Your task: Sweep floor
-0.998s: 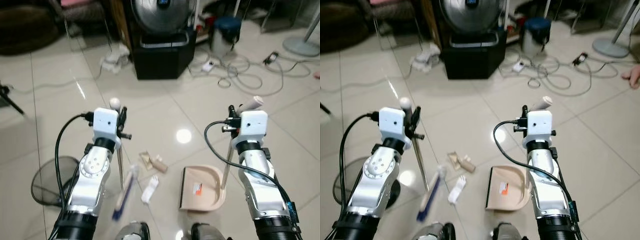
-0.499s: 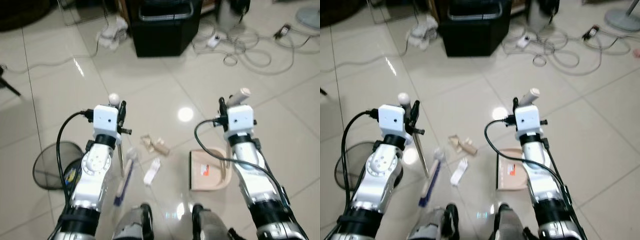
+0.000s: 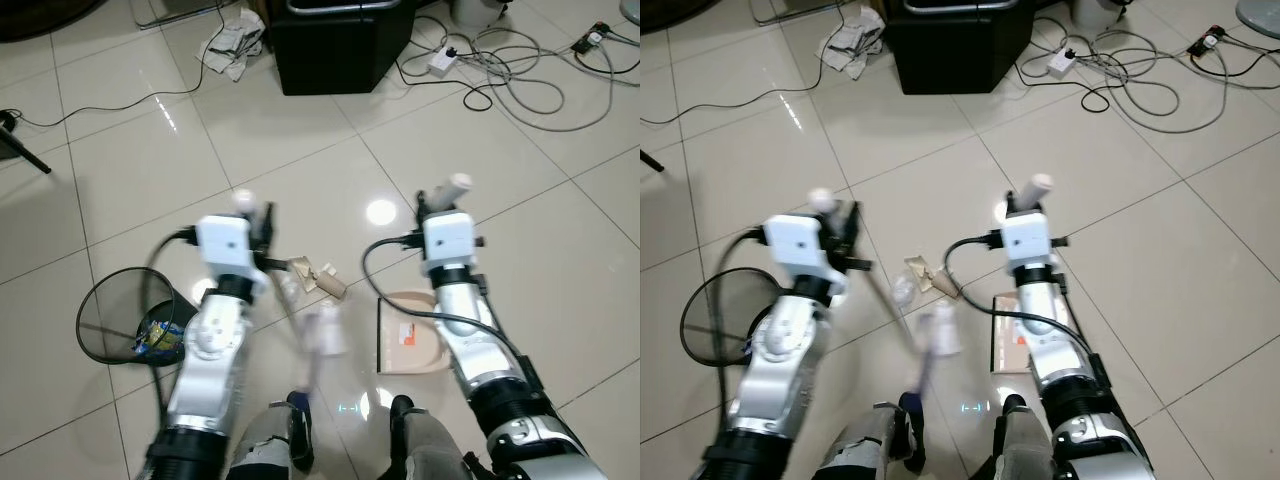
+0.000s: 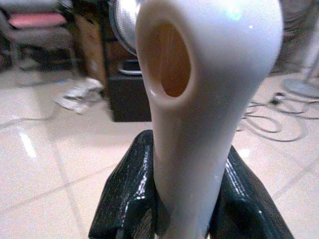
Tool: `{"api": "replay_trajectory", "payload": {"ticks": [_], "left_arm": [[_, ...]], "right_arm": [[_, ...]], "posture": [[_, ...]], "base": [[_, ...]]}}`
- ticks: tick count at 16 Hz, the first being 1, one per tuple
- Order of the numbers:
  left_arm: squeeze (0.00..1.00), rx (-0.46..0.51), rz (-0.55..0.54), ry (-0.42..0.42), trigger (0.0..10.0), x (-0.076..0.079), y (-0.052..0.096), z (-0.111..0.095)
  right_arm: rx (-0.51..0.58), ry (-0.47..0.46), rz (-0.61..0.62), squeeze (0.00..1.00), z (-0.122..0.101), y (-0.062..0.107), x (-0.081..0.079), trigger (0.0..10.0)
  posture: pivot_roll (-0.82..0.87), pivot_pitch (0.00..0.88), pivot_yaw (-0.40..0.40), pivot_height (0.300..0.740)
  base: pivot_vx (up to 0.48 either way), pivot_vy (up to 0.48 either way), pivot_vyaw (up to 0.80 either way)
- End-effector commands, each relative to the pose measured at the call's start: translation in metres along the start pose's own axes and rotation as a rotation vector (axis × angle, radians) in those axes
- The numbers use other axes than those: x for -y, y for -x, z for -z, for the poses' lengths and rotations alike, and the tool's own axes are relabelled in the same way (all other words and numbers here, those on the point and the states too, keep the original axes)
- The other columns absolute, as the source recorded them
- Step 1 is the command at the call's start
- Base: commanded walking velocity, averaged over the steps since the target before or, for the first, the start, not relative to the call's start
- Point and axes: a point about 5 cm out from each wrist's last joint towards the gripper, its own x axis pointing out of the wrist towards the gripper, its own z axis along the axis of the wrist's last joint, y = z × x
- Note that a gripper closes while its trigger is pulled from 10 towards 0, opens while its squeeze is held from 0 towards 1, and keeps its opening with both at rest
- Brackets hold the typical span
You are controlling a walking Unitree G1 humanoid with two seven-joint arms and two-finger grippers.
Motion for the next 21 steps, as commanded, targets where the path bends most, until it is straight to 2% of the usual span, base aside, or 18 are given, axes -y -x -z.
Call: {"api": "replay_trajectory", "payload": {"ticks": [1, 4, 6, 8, 10, 12, 14, 15, 17, 18, 19, 20, 21], "left_arm": [[0.0, -0.013, 0.042, 0.072, 10.0, 0.007, 0.003, -0.001], [0.0, -0.013, 0.165, 0.183, 10.0, 0.027, 0.002, -0.008], [0.0, -0.004, 0.276, 0.187, 10.0, 0.038, 0.005, -0.012], [0.0, 0.011, 0.344, 0.194, 10.0, 0.039, 0.007, -0.02], [0.0, 0.029, 0.367, 0.177, 10.0, 0.035, 0.006, -0.027], [0.0, 0.05, 0.363, 0.147, 10.0, 0.024, 0.003, -0.036], [0.0, 0.067, 0.356, 0.09, 10.0, 0.004, 0.001, -0.045], [0.0, 0.074, 0.349, 0.05, 10.0, -0.014, 0.0, -0.054], [0.0, 0.078, 0.344, 0.026, 10.0, -0.028, 0.002, -0.062], [0.0, 0.07, 0.347, 0.005, 10.0, -0.046, 0.005, -0.072], [0.0, 0.064, 0.35, 0.003, 10.0, -0.049, 0.005, -0.073], [0.0, 0.025, 0.354, -0.017, 10.0, -0.061, 0.012, -0.072], [0.0, 0.009, 0.351, -0.031, 10.0, -0.065, 0.015, -0.07]], "right_arm": [[-0.043, -0.032, -0.019, 0.0, 0.009, 0.01, -0.013, 10.0], [-0.041, -0.04, -0.024, 0.0, 0.01, 0.013, -0.019, 10.0], [-0.037, -0.037, -0.041, 0.0, 0.012, 0.016, -0.023, 10.0], [-0.035, -0.034, -0.053, 0.0, 0.014, 0.02, -0.025, 10.0], [-0.037, -0.033, -0.055, 0.0, 0.015, 0.021, -0.025, 10.0], [-0.032, -0.033, -0.055, 0.0, 0.016, 0.022, -0.024, 10.0], [-0.022, -0.046, -0.046, 0.0, 0.016, 0.023, -0.02, 10.0], [-0.009, -0.065, -0.019, 0.0, 0.015, 0.025, -0.012, 10.0], [0.003, -0.077, 0.004, 0.0, 0.014, 0.029, -0.006, 10.0], [0.022, -0.09, 0.03, 0.0, 0.012, 0.033, 0.004, 10.0], [0.026, -0.092, 0.033, 0.0, 0.011, 0.034, 0.006, 10.0], [0.056, -0.103, 0.047, 0.0, 0.004, 0.036, 0.014, 10.0], [0.07, -0.109, 0.053, 0.0, 0.001, 0.038, 0.016, 10.0]], "posture": [[0.16, 0.343, 0.124, 0.74], [0.16, 0.342, 0.125, 0.74], [0.16, 0.342, 0.126, 0.74], [0.16, 0.341, 0.126, 0.74], [0.16, 0.341, 0.128, 0.74], [0.15, 0.336, 0.128, 0.74], [0.14, 0.32, 0.122, 0.74], [0.14, 0.298, 0.115, 0.74], [0.14, 0.28, 0.109, 0.74], [0.13, 0.259, 0.108, 0.74], [0.13, 0.252, 0.106, 0.74], [0.12, 0.233, 0.101, 0.74], [0.11, 0.229, 0.1, 0.74]], "base": [[0.0, 0.0, 0.0], [0.0, 0.0, 0.0], [0.0, 0.0, 0.0], [0.0, 0.0, 0.0], [0.0, 0.0, 0.0], [0.0, 0.0, 0.0], [0.0, 0.0, 0.0], [0.0, 0.0, 0.0], [0.0, 0.0, 0.0], [0.0, 0.0, 0.0], [0.0, 0.0, 0.0], [0.0, 0.0, 0.0], [0.0, 0.0, 0.0]]}}
